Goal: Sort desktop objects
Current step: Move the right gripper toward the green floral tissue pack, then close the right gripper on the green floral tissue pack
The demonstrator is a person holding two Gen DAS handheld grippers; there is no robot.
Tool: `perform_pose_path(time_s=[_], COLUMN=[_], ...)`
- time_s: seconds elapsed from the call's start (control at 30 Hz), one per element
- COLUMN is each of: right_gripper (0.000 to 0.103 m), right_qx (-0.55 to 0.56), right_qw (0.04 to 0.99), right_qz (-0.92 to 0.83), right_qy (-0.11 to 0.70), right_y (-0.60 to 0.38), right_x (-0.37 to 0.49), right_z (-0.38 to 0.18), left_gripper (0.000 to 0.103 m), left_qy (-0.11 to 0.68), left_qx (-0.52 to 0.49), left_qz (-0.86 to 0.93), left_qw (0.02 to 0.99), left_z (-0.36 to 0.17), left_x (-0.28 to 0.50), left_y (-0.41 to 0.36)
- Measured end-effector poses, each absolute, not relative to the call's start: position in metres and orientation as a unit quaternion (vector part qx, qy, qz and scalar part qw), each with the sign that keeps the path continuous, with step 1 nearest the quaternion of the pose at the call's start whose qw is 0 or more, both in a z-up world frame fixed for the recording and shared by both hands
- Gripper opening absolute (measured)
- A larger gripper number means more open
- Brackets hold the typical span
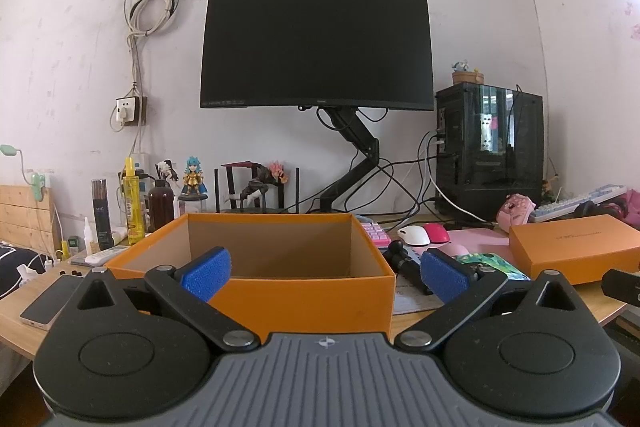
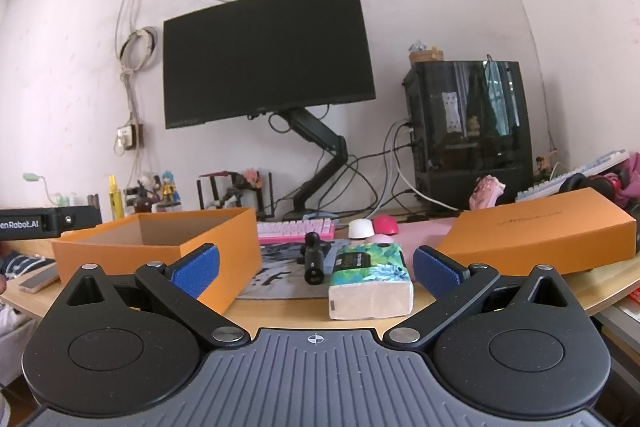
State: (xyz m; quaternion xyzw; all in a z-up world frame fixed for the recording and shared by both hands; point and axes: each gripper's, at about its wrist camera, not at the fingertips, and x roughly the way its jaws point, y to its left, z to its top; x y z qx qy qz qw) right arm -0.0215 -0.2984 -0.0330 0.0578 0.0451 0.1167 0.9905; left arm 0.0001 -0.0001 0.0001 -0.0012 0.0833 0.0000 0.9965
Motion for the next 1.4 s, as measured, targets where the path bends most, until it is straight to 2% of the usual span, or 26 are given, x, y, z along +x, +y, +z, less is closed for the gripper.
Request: perform_pose_path(time_s=[0.53,0.8,1.4], right_gripper=[0.103,0.103,0.103], right_qx=[0.067,0.073,0.028], right_qw=[0.989,0.988,0.993], right_qz=[0.128,0.131,0.059], right_qy=[0.032,0.028,0.097], right_y=[-0.300,-0.311,-0.285], right_x=[-0.020,-0.006,0.117], right_z=[-0.038,-0.058,-0.103], left_gripper=[0.103,0.103,0.103], left_qy=[0.083,0.074,0.083], left_qx=[-0.001,-0.004,-0.018], left_qz=[0.012,0.019,0.024], left_qw=[0.996,0.997,0.996], left_z=[0.006,0.000,-0.006], left_x=[0.000,-0.001,0.002], left_y=[-0.013,-0.011,-0.011])
